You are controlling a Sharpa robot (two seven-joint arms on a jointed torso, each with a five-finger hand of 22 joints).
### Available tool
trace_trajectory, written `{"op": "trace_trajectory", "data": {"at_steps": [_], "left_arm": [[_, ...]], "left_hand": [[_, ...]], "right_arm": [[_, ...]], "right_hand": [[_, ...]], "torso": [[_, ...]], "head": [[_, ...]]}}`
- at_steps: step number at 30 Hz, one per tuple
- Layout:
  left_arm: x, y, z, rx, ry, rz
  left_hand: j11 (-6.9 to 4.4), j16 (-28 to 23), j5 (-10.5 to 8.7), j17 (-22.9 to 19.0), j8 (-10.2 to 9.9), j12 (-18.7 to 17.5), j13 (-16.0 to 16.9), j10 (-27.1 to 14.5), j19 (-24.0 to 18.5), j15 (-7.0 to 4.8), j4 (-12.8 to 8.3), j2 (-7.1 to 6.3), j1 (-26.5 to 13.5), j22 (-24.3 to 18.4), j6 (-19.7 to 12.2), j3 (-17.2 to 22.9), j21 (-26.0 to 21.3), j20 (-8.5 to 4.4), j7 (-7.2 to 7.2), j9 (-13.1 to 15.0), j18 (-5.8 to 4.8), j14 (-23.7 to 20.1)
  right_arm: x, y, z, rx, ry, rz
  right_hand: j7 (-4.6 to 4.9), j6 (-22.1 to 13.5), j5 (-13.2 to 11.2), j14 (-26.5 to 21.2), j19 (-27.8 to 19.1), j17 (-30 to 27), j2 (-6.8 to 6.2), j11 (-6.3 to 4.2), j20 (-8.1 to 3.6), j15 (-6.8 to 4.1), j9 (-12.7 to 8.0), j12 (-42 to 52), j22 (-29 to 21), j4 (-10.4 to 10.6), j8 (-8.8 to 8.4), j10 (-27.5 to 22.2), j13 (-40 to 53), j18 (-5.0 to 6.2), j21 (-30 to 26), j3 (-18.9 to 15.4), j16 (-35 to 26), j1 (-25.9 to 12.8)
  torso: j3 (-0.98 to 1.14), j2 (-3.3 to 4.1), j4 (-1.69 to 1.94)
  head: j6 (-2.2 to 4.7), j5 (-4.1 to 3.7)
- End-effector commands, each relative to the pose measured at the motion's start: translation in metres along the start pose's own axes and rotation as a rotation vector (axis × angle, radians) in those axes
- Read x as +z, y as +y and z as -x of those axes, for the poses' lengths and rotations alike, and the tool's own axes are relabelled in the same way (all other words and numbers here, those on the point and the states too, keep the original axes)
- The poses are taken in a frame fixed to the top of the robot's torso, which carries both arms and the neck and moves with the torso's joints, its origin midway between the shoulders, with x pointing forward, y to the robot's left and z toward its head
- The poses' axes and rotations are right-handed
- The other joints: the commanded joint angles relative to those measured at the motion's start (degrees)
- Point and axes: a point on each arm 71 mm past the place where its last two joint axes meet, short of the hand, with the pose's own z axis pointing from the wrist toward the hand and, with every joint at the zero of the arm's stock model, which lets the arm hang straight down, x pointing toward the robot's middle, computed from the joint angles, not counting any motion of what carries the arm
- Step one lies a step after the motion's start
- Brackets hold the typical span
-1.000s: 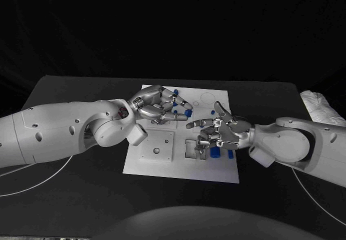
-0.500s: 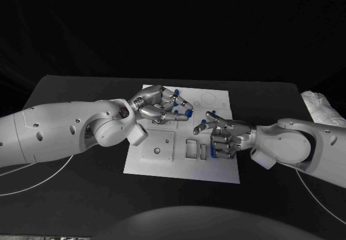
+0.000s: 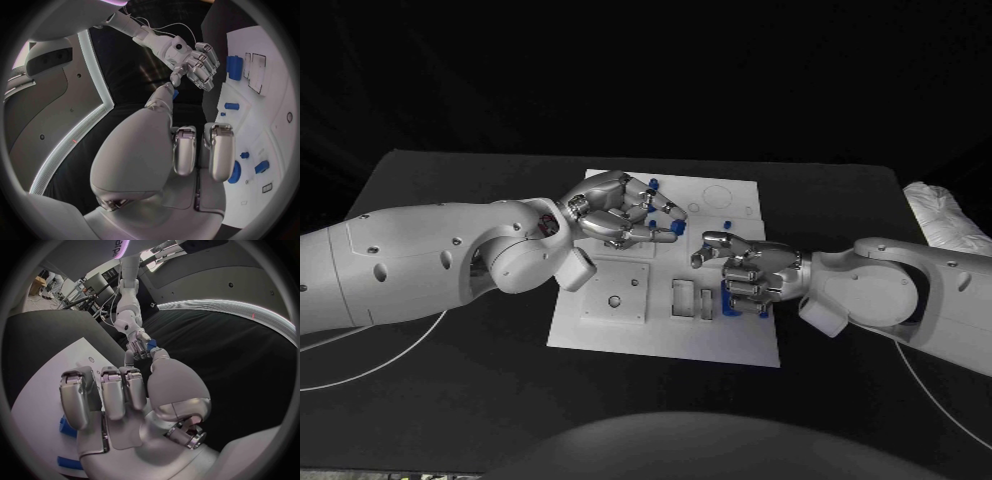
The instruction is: Assemble the parts on the task board
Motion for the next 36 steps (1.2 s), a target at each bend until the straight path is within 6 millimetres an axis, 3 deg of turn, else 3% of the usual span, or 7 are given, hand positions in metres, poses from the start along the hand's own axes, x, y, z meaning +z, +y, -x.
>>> {"op": "trace_trajectory", "data": {"at_steps": [1, 3, 6, 13, 20, 27, 36], "left_arm": [[0.001, 0.0, -0.003, -0.008, 0.022, -0.002], [0.001, 0.0, -0.003, -0.008, 0.022, -0.002], [0.001, 0.0, -0.003, -0.008, 0.022, -0.002], [0.001, 0.0, -0.004, -0.01, 0.025, -0.002], [0.002, 0.001, -0.005, -0.012, 0.031, 0.0], [0.003, 0.001, -0.006, -0.015, 0.035, 0.002], [0.003, 0.002, -0.008, -0.017, 0.041, 0.004]], "left_hand": [[0.51, 0.1, 0.25, 15.1, 0.2, 0.1, 15.1, 6.0, 5.9, 0.16, 0.1, 0.74, -0.1, 15.1, 0.2, -0.4, 0.2, -0.07, 0.11, 0.7, -0.42, 6.1], [0.51, 0.1, 0.25, 15.1, 0.2, 0.1, 15.1, 6.0, 5.9, 0.16, 0.1, 0.74, -0.1, 15.1, 0.2, -0.4, 0.2, -0.07, 0.11, 0.7, -0.42, 6.1], [0.51, 0.1, 0.25, 15.1, 0.2, 0.1, 15.1, 6.0, 5.9, 0.16, 0.1, 0.74, -0.1, 15.1, 0.2, -0.4, 0.2, -0.07, 0.11, 0.7, -0.42, 6.1], [0.51, 0.1, 0.25, 15.1, 0.2, 0.1, 15.1, 6.0, 5.9, 0.16, 0.1, 0.74, -0.1, 15.1, 0.2, -0.4, 0.2, -0.07, 0.11, 0.7, -0.42, 6.1], [0.6, 0.1, 0.35, 15.1, 0.1, 0.1, 15.1, 6.0, 5.9, 0.22, 0.1, 0.8, -0.1, 15.1, 0.2, -0.5, 0.2, -0.03, 0.15, 0.7, -0.42, 6.1], [0.6, 0.1, 0.35, 15.1, 0.1, 0.1, 15.1, 6.0, 5.9, 0.22, 0.1, 0.8, -0.1, 15.1, 0.2, -0.5, 0.2, -0.03, 0.15, 0.7, -0.42, 6.1], [0.64, 0.1, 0.4, 15.1, 0.1, 0.1, 15.1, 6.0, 5.9, 0.25, 0.1, 0.84, -0.1, 15.1, 0.2, -0.5, 0.2, -0.01, 0.16, 0.7, -0.42, 6.1]], "right_arm": [[0.001, -0.005, -0.005, -0.026, 0.07, -0.061], [0.001, -0.005, -0.005, -0.032, 0.077, -0.068], [0.001, -0.005, -0.006, -0.036, 0.084, -0.066], [0.004, -0.002, -0.007, -0.019, 0.087, -0.026], [0.009, 0.0, -0.007, 0.043, 0.066, 0.037], [0.013, 0.001, -0.006, 0.102, 0.066, 0.085], [0.016, 0.003, -0.005, 0.144, 0.061, 0.113]], "right_hand": [[0.26, 0.1, -6.6, 6.1, 6.0, 15.1, -0.34, -0.8, -0.66, -0.7, -0.1, 0.2, 15.1, 0.4, -1.18, 6.1, 15.1, -0.36, 0.2, -0.8, 0.2, -1.4], [0.31, 0.0, -9.8, 6.1, 6.0, 15.1, -0.24, -1.05, -0.92, -0.96, -0.5, 0.2, 15.1, -0.3, -2.48, 6.1, 15.1, -0.36, 0.2, -0.9, 0.2, -0.8], [0.05, -0.5, -10.2, 6.1, 6.0, 15.1, -0.18, -1.3, -1.2, -1.2, -1.8, 0.2, 15.1, -2.0, -4.99, 6.1, 15.1, -0.36, 0.2, -0.3, 0.2, 1.5], [-3.45, -6.6, -8.9, 6.1, 6.0, 15.1, -1.11, -1.71, -1.66, -1.62, -4.8, 0.2, 15.1, -7.3, -11.16, 6.1, 15.1, -0.36, 0.2, 2.4, 0.2, 8.7], [-7.28, -11.1, -5.4, 6.1, 6.0, 15.1, -1.93, -1.88, -1.89, -1.78, -3.4, 0.2, 15.1, -8.3, -9.06, 6.1, 15.1, -0.36, 0.2, 4.5, 0.2, 9.9], [-10.68, -14.5, -8.6, 6.1, 6.0, 15.1, -2.41, -1.99, -2.03, -1.91, -4.1, 0.2, 15.1, -9.9, -8.19, 6.1, 15.1, -0.36, 0.2, 6.6, 0.2, 12.1], [-10.92, -11.3, -7.7, 6.1, 6.0, 15.1, -2.14, -2.01, -2.06, -1.91, -5.6, 0.2, 15.1, -10.8, -6.83, 6.1, 15.1, -0.36, 0.2, 8.5, 0.2, 13.4]], "torso": [[-0.04, -0.04, 0.01], [-0.02, -0.01, 0.0], [-0.01, -0.02, 0.01], [-0.03, 0.02, -0.02], [0.01, 0.01, 0.06], [-0.04, -0.01, 0.02], [-0.01, -0.02, 0.02]], "head": [[0.0, -0.03], [0.0, 0.03], [0.0, -0.01], [0.0, -0.09], [0.0, -0.06], [0.0, 0.07], [0.0, 0.04]]}}
